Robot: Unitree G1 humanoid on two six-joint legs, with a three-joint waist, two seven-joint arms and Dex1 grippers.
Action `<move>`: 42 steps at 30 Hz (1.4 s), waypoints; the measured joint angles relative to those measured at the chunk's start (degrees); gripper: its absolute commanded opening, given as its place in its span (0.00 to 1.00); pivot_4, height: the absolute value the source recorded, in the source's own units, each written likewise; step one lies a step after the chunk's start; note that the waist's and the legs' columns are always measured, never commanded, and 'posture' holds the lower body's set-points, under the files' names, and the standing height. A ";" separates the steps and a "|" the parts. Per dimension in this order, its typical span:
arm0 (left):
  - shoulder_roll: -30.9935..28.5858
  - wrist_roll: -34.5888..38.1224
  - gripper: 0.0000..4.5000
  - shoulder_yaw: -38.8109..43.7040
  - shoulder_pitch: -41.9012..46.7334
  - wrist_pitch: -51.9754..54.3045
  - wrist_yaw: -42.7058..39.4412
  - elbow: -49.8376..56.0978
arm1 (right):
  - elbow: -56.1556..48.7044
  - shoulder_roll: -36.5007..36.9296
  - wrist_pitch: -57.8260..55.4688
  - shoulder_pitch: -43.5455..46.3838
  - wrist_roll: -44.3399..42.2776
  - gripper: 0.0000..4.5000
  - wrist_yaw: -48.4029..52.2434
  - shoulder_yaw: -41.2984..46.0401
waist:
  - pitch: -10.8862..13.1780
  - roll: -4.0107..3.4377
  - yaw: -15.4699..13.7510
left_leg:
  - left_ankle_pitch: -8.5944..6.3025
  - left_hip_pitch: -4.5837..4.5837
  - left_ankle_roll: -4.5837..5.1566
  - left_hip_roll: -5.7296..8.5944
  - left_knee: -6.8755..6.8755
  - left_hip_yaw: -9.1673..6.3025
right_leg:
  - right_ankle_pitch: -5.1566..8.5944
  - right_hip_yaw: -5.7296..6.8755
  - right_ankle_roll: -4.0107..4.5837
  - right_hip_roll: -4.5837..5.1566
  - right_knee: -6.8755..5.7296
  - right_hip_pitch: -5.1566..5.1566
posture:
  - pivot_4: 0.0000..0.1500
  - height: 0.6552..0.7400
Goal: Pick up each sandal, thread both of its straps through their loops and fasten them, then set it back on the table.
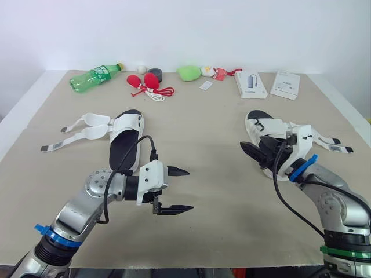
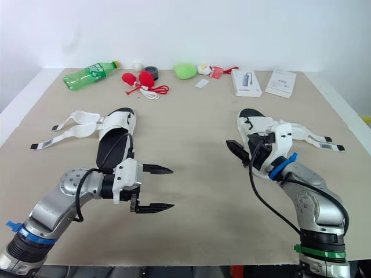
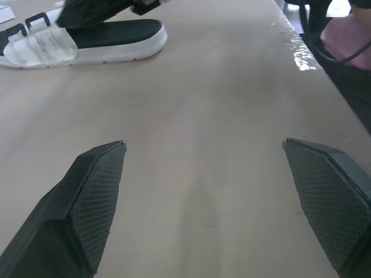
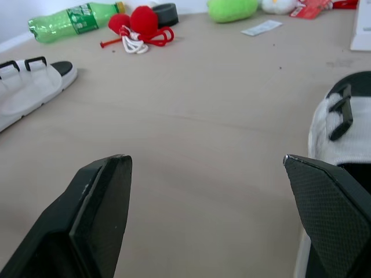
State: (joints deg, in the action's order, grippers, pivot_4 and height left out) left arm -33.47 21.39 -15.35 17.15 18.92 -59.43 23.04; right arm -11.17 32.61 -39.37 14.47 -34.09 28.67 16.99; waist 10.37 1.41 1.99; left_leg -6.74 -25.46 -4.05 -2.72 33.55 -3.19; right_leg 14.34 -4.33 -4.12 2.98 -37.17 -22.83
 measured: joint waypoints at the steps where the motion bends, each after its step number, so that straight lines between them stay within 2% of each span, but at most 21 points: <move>1: 0.48 0.10 0.99 -0.06 0.15 0.21 0.00 0.00 | 0.01 0.00 -0.72 -0.24 0.02 1.00 -0.81 0.30 | 0.00 0.00 0.02 | 0.00 0.00 0.01 0.00 0.01 0.01 | -0.01 -0.02 -0.01 0.00 0.00 0.00 | 1.00 1.00; 8: 3.49 2.86 0.99 0.06 1.14 3.10 1.06 0.19 | 1.06 0.00 -4.32 1.99 1.46 1.00 -5.98 0.94 | 0.00 0.00 0.12 | 0.09 0.00 0.13 0.00 0.08 0.03 | -0.14 -0.04 0.00 0.00 0.00 -0.01 | 1.00 1.00; 14: 7.95 3.34 0.99 0.73 1.59 6.44 7.84 0.21 | 5.80 -1.29 -2.84 5.19 6.63 1.00 -8.76 -2.36 | 0.00 0.00 0.24 | 0.10 0.00 0.16 0.00 0.08 0.02 | -0.15 -0.06 -0.03 -0.03 0.00 0.00 | 1.00 1.00; 24: 9.00 -0.64 0.99 0.21 1.27 6.45 14.14 0.88 | 15.44 -4.55 3.57 11.18 13.05 1.00 -11.21 -4.51 | 0.00 0.00 0.63 | 0.11 0.00 0.17 0.01 0.09 0.02 | -0.21 -0.11 -0.07 -0.06 0.00 0.01 | 1.00 1.00; 27: 8.89 -1.25 1.00 0.17 1.10 6.34 14.51 0.91 | 18.66 -5.50 6.40 13.03 14.76 0.82 -10.88 -5.74 | 0.00 0.00 0.70 | 0.11 0.00 0.17 0.01 0.08 0.02 | -0.21 -0.12 -0.06 -0.07 0.00 0.00 | 1.00 1.00; 28: 8.85 -1.28 1.00 0.17 1.04 6.33 14.52 0.91 | 19.23 -5.65 7.08 13.26 15.21 0.65 -10.75 -5.86 | 0.00 0.00 0.70 | 0.11 0.00 0.17 0.01 0.08 0.02 | -0.21 -0.12 -0.07 -0.07 0.00 0.00 | 1.00 1.00; 30: 8.50 -1.33 1.00 0.18 0.90 6.26 14.53 0.92 | 19.76 -5.76 8.05 13.47 15.47 0.57 -10.22 -6.01 | 0.00 -0.01 0.70 | 0.11 0.00 0.17 0.01 0.08 0.02 | -0.21 -0.12 -0.07 -0.07 0.00 0.00 | 1.00 1.00; 31: 7.99 -1.50 1.00 0.31 0.62 6.14 14.53 0.92 | 21.11 -5.97 9.69 14.09 16.32 0.44 -9.65 -6.73 | 0.00 0.00 0.72 | 0.11 0.00 0.17 0.01 0.08 0.03 | -0.21 -0.12 -0.07 -0.07 0.00 0.00 | 1.00 1.00; 34: 7.66 -1.75 1.00 0.65 0.51 5.81 14.47 0.86 | 23.05 -6.43 11.72 14.86 17.03 0.22 -8.49 -7.75 | 0.00 -0.01 0.75 | 0.11 0.00 0.17 0.00 0.08 0.03 | -0.23 -0.13 -0.06 -0.09 0.00 -0.01 | 1.00 1.00; 35: 6.77 -2.23 1.00 1.84 0.51 5.12 14.17 0.33 | 24.97 -6.55 14.19 15.37 17.60 0.05 -6.14 -8.25 | 0.00 -0.01 0.75 | 0.12 0.00 0.18 0.00 0.08 0.03 | -0.24 -0.14 -0.06 -0.09 0.00 -0.01 | 1.00 1.00; 36: 6.64 -2.26 1.00 1.98 0.51 5.05 14.14 0.31 | 24.99 -6.56 14.29 15.36 17.60 0.02 -5.95 -8.33 | 0.00 -0.01 0.75 | 0.12 0.00 0.18 0.00 0.08 0.03 | -0.24 -0.14 -0.06 -0.09 0.00 -0.01 | 1.00 1.00; 42: 4.79 -2.34 1.00 3.16 0.51 3.80 12.92 -0.91 | 26.39 -6.40 17.38 15.46 17.96 0.02 -0.30 -9.84 | 0.00 -0.01 0.75 | 0.12 0.00 0.18 0.00 0.07 0.03 | -0.23 -0.14 -0.07 -0.09 0.00 -0.01 | 1.00 1.00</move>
State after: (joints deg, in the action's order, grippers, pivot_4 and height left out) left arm -28.68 19.04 -12.18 17.66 22.72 -46.51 22.13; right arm 15.22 26.20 -22.00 29.93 -16.13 28.36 7.15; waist 10.37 1.40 2.74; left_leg -6.62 -25.46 -3.87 -2.72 33.62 -3.16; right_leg 14.11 -4.47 -4.19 2.89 -37.16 -22.84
